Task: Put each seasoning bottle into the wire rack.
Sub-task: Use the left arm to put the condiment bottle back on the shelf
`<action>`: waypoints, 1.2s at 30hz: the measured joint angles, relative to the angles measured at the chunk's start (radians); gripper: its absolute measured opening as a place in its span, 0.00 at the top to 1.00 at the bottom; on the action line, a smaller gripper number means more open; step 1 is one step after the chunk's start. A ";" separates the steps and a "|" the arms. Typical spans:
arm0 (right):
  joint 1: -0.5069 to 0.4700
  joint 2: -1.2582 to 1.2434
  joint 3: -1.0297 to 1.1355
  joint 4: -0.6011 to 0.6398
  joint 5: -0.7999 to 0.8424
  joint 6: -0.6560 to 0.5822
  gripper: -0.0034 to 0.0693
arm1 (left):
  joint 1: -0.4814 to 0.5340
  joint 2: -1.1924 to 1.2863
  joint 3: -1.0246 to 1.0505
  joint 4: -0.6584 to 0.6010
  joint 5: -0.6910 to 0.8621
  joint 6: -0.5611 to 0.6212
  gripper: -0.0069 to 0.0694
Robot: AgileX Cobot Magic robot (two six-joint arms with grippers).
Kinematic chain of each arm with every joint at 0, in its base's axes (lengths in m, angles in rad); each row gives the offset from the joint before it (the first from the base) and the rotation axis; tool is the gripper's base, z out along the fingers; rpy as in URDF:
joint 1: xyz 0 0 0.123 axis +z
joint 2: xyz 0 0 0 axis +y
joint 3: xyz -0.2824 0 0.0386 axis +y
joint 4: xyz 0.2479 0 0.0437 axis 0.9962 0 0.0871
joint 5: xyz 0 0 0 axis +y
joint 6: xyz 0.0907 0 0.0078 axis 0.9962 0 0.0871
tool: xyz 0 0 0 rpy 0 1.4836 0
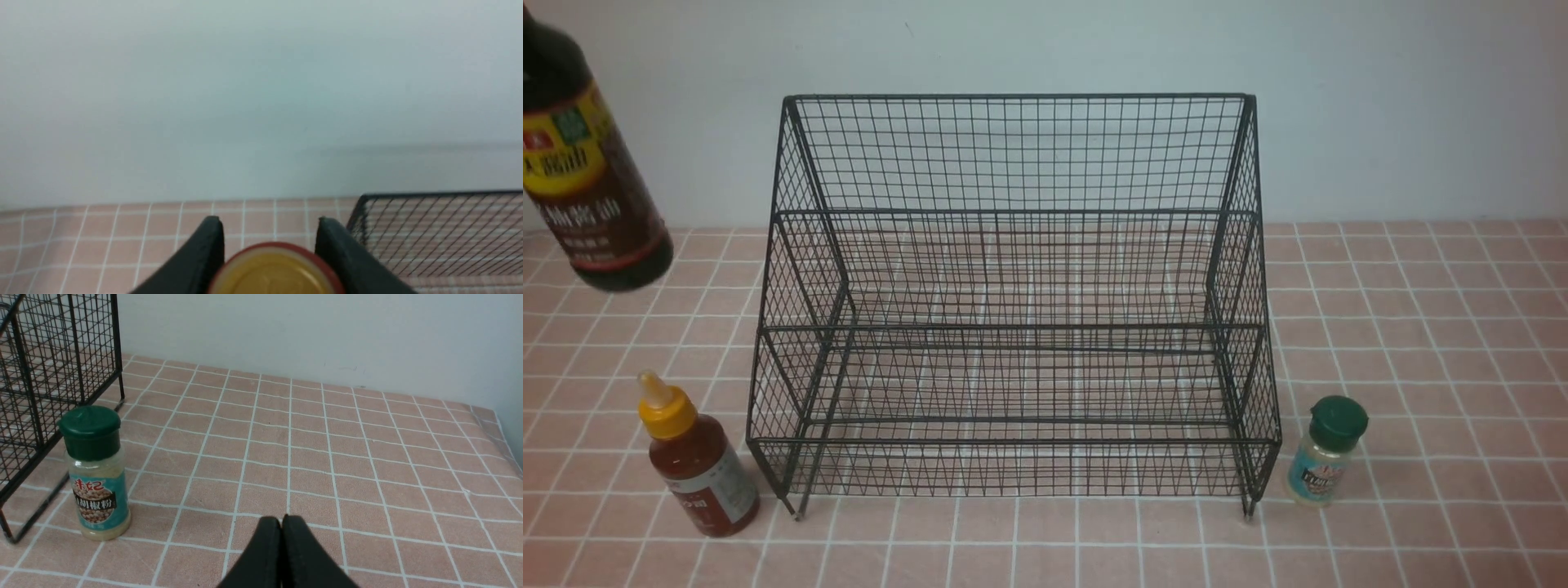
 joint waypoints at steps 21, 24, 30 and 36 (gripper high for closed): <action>0.000 0.000 0.000 0.000 0.000 -0.016 0.97 | -0.174 0.013 -0.053 -0.343 0.041 0.181 0.57; 0.000 0.000 0.000 0.000 0.000 -0.018 0.97 | -0.229 0.044 -0.053 -0.314 0.035 0.166 0.57; 0.000 0.000 0.000 0.000 0.000 -0.019 0.97 | -0.283 0.110 -0.053 -0.219 0.021 0.136 0.57; 0.000 0.000 0.000 0.000 0.000 -0.019 0.97 | -0.293 0.184 -0.056 -0.192 -0.001 0.129 0.57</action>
